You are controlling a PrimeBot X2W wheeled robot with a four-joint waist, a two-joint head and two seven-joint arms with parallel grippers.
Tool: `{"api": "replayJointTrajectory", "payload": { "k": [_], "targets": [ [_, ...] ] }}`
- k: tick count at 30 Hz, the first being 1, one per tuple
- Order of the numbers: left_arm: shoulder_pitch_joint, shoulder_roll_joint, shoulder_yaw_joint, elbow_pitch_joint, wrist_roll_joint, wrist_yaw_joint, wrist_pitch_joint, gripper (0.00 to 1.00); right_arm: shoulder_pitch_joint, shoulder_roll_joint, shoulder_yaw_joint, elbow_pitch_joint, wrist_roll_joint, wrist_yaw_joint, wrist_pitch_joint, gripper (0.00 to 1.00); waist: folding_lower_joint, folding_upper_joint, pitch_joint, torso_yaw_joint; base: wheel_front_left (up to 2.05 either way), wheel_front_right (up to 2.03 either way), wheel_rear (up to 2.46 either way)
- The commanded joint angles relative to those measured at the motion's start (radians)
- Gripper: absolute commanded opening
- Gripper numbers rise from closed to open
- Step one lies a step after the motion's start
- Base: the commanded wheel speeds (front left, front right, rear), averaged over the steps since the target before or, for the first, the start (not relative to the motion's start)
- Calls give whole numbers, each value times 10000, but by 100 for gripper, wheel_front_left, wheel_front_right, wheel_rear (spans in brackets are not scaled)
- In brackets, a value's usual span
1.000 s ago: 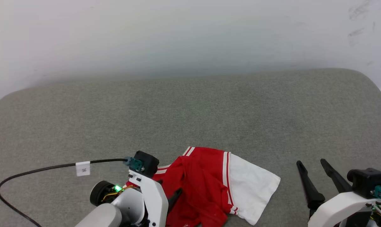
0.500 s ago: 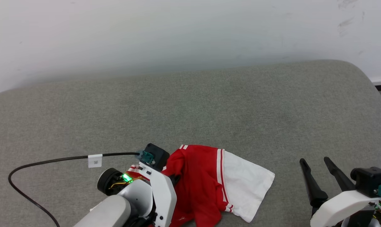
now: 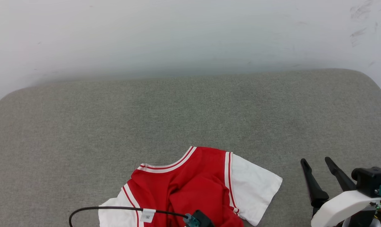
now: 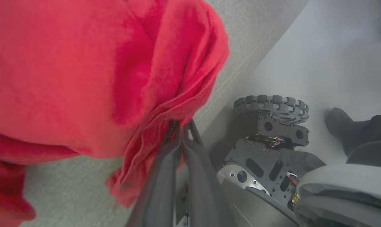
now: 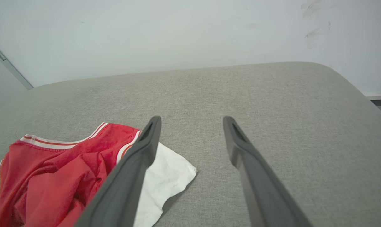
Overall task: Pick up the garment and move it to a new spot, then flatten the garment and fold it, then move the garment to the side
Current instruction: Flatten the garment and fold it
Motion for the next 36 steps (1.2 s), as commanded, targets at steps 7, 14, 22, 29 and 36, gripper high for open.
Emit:
{"api": "replayJointTrajectory", "payload": {
  "k": [7,14,22,29,36],
  "targets": [
    [129,-742,215,999,-203,70,-1037,100,-115,-61,83,-35,-28,-8,-35,100,0,0,30,-6,0,0,0],
    [-234,-626,780,133,563,432,-2791,100,-69,6,-18,74,-88,-8,-118,100,0,0,-183,214,0,0,0],
    [30,-406,2075,-704,847,1412,-4682,100,83,57,-79,117,-98,-8,-202,100,0,0,-455,310,0,0,0],
    [602,-94,3950,-339,506,2517,-6515,100,241,75,-175,71,-130,-8,-178,100,0,0,-612,343,0,0,0],
    [1109,497,4985,-106,311,2911,-7233,100,363,69,-313,41,-146,-8,-116,100,0,0,-720,408,0,0,0]
  ]
}}
